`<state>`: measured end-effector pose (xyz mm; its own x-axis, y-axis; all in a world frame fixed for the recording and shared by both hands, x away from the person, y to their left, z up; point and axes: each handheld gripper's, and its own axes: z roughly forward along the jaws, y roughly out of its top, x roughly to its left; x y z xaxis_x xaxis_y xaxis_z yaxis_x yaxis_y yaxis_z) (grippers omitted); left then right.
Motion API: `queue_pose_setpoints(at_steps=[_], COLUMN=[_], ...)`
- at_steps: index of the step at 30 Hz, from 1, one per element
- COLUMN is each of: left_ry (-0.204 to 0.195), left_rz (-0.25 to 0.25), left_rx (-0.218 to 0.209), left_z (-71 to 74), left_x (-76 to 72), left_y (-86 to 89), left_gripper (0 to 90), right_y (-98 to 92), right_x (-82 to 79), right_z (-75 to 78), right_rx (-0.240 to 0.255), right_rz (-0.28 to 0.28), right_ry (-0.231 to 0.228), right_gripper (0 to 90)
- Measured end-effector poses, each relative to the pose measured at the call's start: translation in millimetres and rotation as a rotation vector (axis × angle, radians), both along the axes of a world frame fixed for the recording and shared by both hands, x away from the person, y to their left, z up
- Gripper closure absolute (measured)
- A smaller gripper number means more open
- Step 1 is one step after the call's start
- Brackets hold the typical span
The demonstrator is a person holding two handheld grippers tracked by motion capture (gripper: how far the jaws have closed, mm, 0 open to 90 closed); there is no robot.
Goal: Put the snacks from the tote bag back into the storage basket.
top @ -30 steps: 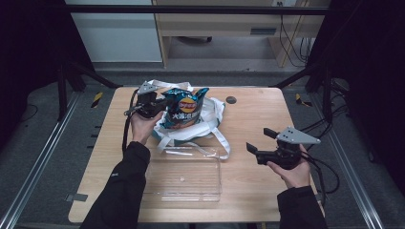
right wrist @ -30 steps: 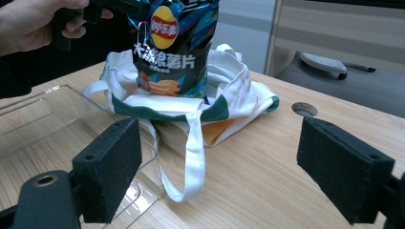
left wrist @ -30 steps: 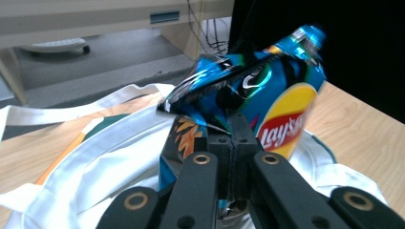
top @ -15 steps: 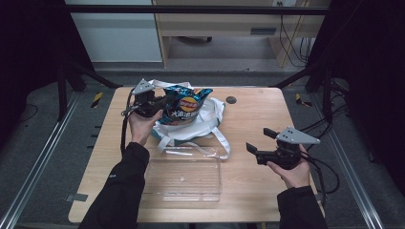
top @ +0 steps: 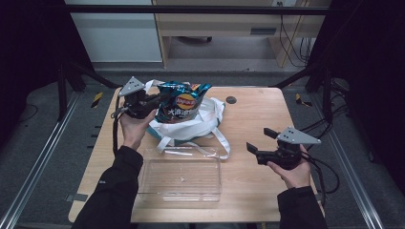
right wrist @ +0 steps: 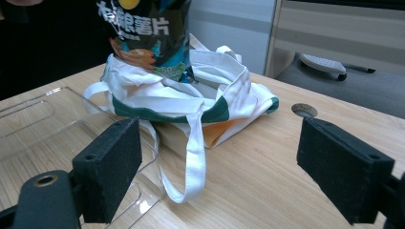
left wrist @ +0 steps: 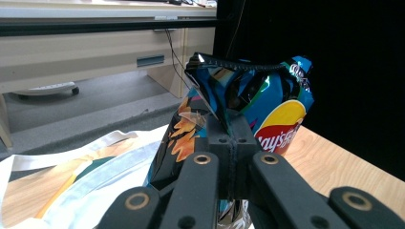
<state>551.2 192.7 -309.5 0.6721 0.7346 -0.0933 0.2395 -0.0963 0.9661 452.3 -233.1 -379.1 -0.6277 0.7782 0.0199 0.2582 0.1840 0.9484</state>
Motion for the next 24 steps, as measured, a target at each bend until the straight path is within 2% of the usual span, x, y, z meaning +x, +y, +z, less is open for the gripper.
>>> queue_pose_setpoints(at_steps=[10, 24], left_ry=[-0.048, -0.062], left_rz=[-0.035, -0.057], left_rx=[-0.009, -0.010], left_z=[13.3, 17.4], left_x=[-29.1, -68.6], left_y=[6.8, 14.9], left_gripper=[90.0, 90.0], right_y=[1.7, 2.2], right_x=[0.4, 0.6], right_z=[-1.6, -1.9], right_rx=[-0.007, -0.006], right_rz=[0.001, 0.000], right_ry=[0.000, -0.002], right_gripper=[15.6, 15.7])
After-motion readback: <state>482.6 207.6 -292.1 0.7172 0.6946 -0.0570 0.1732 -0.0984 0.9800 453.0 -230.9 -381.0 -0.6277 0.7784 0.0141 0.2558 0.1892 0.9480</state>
